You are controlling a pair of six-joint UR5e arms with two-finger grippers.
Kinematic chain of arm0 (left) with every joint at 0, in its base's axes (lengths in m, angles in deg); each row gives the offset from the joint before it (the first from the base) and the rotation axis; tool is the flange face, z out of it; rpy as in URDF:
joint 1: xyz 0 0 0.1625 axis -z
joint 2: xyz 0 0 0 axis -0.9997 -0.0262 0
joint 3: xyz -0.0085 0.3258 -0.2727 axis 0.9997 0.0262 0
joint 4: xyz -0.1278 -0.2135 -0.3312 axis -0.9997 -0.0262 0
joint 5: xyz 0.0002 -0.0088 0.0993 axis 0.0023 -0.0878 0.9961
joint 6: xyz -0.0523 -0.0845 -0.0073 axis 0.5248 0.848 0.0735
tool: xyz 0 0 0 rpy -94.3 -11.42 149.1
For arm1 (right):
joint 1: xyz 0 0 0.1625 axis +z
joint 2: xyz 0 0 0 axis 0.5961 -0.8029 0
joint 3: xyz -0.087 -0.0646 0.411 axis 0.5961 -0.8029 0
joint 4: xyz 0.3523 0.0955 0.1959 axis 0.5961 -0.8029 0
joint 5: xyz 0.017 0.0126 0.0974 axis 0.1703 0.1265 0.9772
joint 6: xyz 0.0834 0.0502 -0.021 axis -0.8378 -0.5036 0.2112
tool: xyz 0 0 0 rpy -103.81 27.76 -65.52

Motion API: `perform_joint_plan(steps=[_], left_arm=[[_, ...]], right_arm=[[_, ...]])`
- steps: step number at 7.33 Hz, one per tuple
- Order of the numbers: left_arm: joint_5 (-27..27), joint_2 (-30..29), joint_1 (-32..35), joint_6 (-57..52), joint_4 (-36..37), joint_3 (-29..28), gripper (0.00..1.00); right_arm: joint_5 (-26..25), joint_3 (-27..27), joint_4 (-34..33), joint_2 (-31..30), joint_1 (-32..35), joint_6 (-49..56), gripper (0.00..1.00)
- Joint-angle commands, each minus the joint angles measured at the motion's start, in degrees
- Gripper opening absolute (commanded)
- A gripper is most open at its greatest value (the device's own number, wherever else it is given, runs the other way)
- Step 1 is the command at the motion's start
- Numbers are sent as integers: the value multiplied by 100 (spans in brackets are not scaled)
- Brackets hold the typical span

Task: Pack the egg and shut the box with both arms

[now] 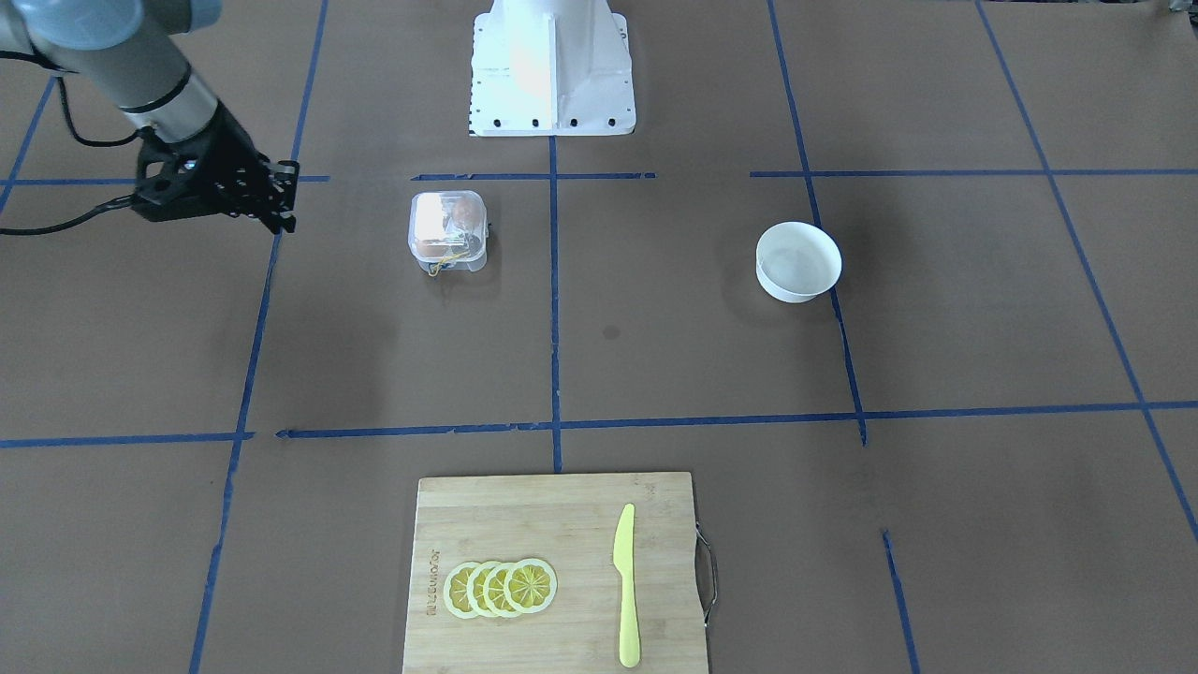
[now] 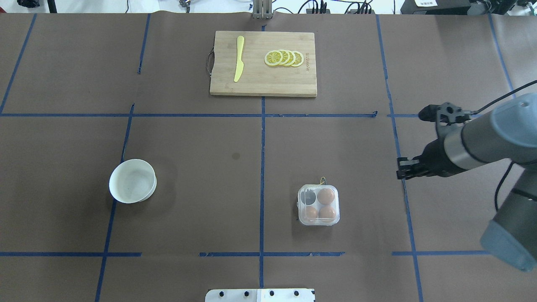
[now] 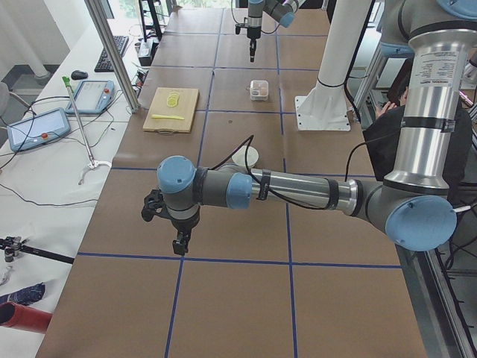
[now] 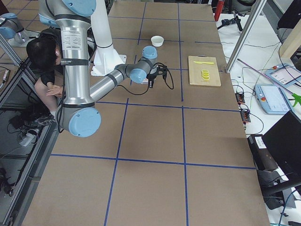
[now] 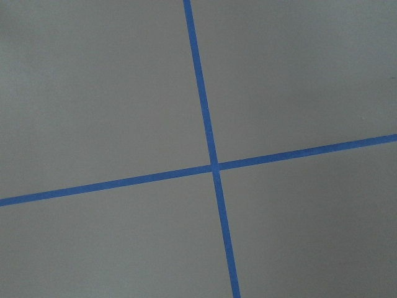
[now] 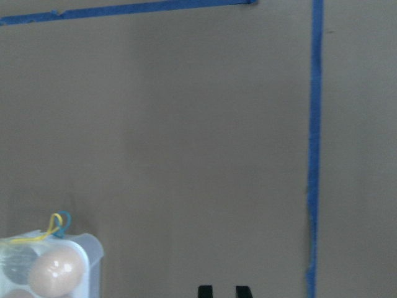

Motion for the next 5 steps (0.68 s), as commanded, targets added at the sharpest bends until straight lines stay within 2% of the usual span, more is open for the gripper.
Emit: perform_joint_plan(steps=[1,3,5], left_arm=[[-33,284,6,-14,2,40,100],[-51,391,-3,-23,2,41,100],[-60,740,23,-32,-15,180,100]], right_arm=[[674,-392,-78,-788,1507,2177,33],[765,-1261,-271,-878,2739,3822,36],[686,-1685,-823,-869,3559,5099,39]])
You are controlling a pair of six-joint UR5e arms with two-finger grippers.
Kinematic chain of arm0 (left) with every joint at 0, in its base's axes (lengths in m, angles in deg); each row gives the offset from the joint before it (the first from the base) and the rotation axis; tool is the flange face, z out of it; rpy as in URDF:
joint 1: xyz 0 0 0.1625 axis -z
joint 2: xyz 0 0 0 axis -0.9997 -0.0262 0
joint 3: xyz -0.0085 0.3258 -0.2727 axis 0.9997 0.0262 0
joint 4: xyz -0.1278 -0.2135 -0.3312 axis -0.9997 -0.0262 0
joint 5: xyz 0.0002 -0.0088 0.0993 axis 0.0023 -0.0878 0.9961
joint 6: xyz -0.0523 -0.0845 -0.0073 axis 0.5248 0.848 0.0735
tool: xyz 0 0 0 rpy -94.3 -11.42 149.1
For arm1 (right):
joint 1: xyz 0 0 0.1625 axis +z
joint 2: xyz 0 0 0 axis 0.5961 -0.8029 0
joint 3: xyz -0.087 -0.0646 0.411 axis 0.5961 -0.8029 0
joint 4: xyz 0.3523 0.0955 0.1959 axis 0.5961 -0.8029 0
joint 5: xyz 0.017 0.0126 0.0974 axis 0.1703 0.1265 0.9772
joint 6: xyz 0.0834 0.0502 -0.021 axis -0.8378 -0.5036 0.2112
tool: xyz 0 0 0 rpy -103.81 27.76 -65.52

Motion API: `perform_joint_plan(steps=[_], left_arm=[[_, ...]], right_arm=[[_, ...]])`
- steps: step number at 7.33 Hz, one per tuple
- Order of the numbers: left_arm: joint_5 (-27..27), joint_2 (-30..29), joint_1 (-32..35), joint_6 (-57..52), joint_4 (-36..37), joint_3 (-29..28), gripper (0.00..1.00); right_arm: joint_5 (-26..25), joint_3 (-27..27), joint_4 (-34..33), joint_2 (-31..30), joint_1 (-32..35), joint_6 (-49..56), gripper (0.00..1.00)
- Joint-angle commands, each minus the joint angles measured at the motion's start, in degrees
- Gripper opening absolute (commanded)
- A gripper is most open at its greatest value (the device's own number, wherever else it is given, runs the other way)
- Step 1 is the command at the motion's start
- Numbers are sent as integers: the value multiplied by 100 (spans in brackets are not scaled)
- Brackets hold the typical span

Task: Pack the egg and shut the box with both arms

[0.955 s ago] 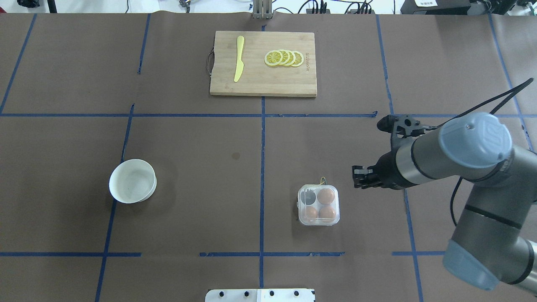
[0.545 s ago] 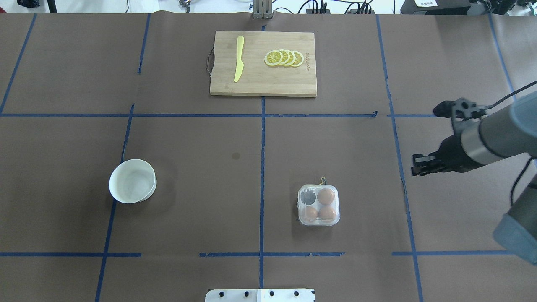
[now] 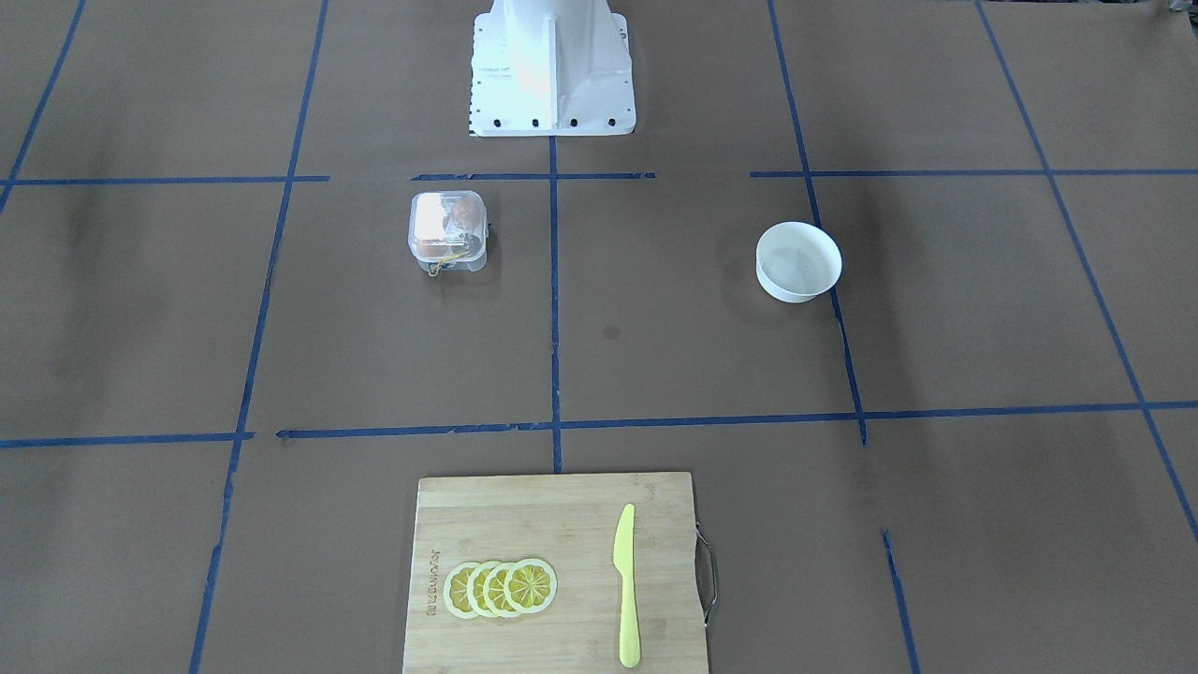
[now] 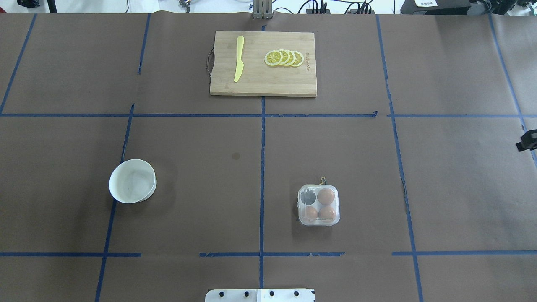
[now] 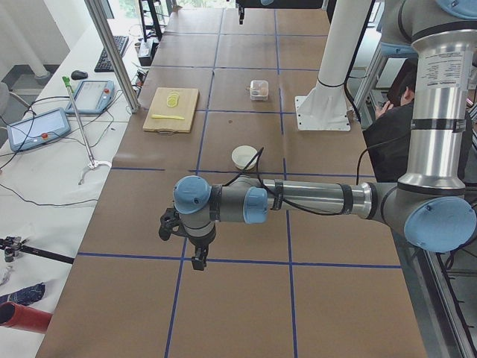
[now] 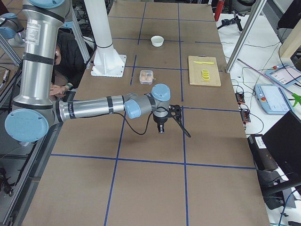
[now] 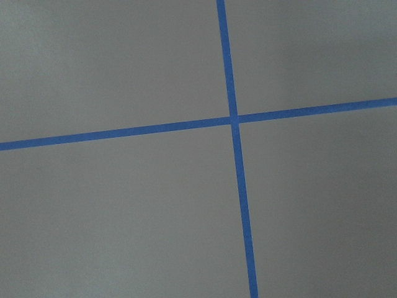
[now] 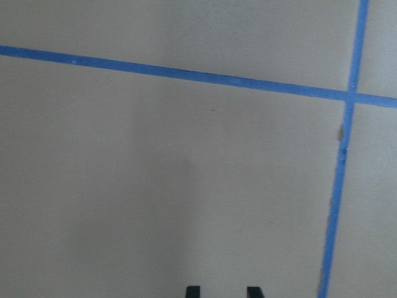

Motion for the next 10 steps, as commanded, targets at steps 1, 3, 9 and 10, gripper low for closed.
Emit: perform_joint_plan(steps=[1,3,9,10], left_arm=[[2,242,27,38,60,315,100],[3,242,27,30,43,335,100],[3,242,19,-5,-1,317,100],[3,242,19,-14,-1,326,100]], right_arm=[[-65,-524,-342,-4,791,1029,99],[-74,-798,-351,31,1160,1285,100],[-91,-860,-351,-109,1602,1524,100],[4,-826,-603,4,1689,1524,100]])
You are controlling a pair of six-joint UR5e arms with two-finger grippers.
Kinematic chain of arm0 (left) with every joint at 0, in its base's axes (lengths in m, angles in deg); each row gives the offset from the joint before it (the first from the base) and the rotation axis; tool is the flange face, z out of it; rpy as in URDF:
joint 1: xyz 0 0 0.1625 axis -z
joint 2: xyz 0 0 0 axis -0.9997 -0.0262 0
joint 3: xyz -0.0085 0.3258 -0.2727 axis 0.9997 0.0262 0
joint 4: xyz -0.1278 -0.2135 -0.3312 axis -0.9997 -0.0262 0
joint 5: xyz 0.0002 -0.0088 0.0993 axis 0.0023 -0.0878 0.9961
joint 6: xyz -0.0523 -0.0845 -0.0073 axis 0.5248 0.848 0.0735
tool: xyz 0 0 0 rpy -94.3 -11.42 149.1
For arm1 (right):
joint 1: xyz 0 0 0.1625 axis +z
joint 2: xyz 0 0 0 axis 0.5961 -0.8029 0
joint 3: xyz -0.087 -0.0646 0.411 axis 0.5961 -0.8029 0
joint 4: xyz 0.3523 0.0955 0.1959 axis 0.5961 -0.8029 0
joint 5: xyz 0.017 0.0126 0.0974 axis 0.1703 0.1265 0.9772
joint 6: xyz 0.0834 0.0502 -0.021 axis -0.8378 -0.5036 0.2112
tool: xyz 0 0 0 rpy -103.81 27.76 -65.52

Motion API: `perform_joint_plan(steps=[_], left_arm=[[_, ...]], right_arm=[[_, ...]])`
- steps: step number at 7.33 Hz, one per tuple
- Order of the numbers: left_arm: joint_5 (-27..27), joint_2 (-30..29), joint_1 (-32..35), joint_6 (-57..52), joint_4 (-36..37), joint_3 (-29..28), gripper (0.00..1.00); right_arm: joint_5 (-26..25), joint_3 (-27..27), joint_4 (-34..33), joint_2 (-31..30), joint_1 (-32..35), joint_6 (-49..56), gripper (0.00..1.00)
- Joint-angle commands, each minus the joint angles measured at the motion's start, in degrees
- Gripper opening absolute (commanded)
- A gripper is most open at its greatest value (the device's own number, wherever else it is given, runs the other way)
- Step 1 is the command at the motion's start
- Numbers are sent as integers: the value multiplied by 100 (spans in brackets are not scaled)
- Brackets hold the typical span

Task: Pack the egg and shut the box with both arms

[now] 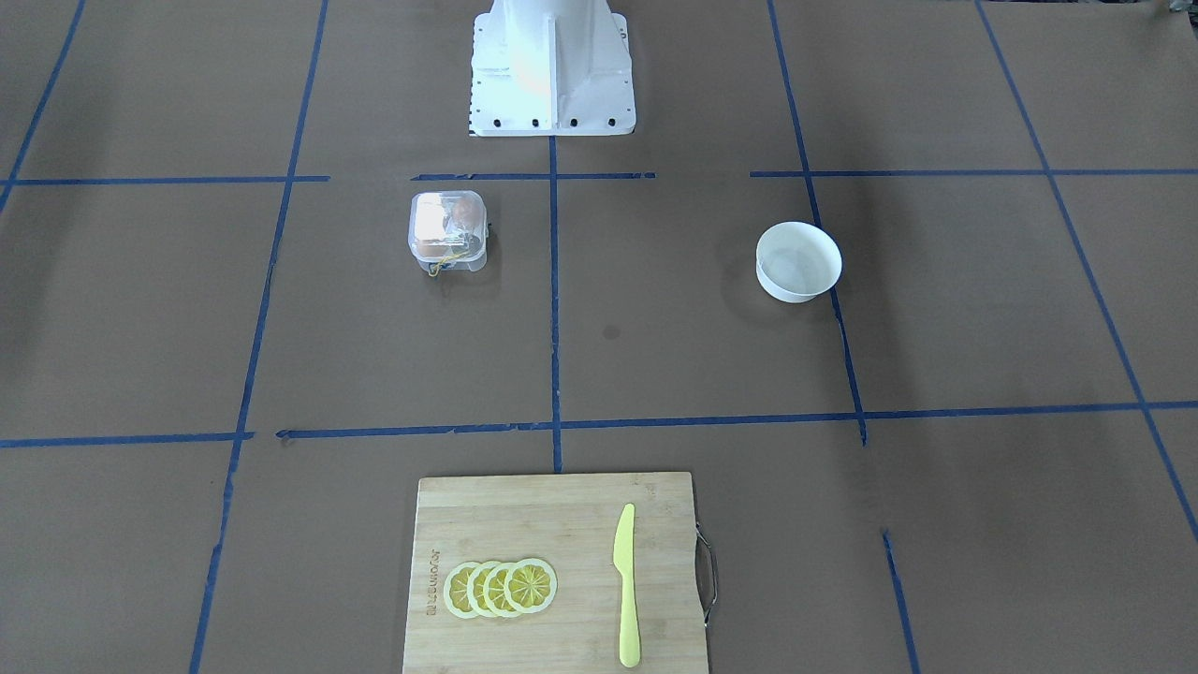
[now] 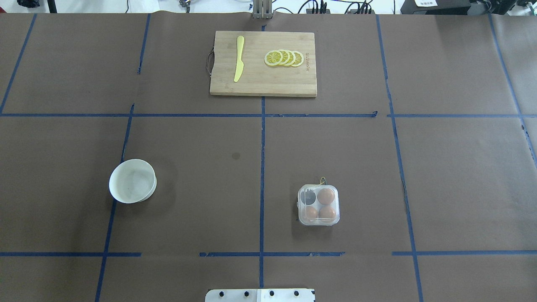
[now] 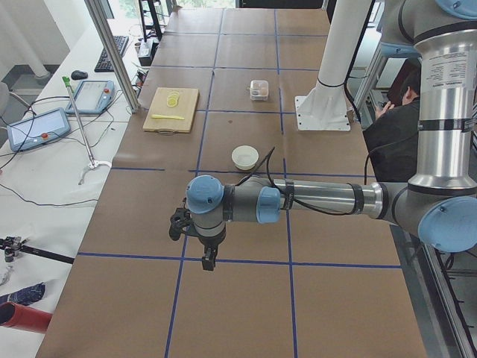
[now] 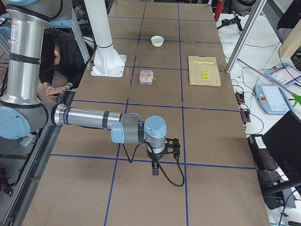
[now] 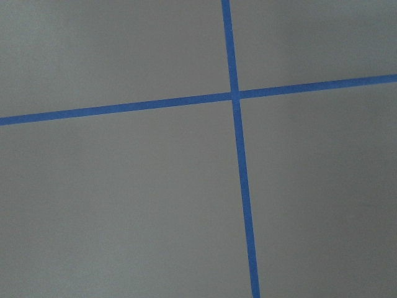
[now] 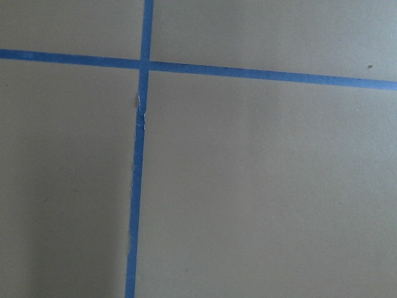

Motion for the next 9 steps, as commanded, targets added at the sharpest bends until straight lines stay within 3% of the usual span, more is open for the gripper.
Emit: perform_joint_plan(steps=[1,3,9], left_arm=[[-13,-9,0,-7,-3,12,100],[-13,-18,-9,-7,-12,12,100],[-13,-62,-18,-7,-12,21,100]], right_arm=[[-39,40,-976,519,52,86,100],[-41,-3,-1125,550,51,934,100],[-67,-267,-1116,470,34,992,100]])
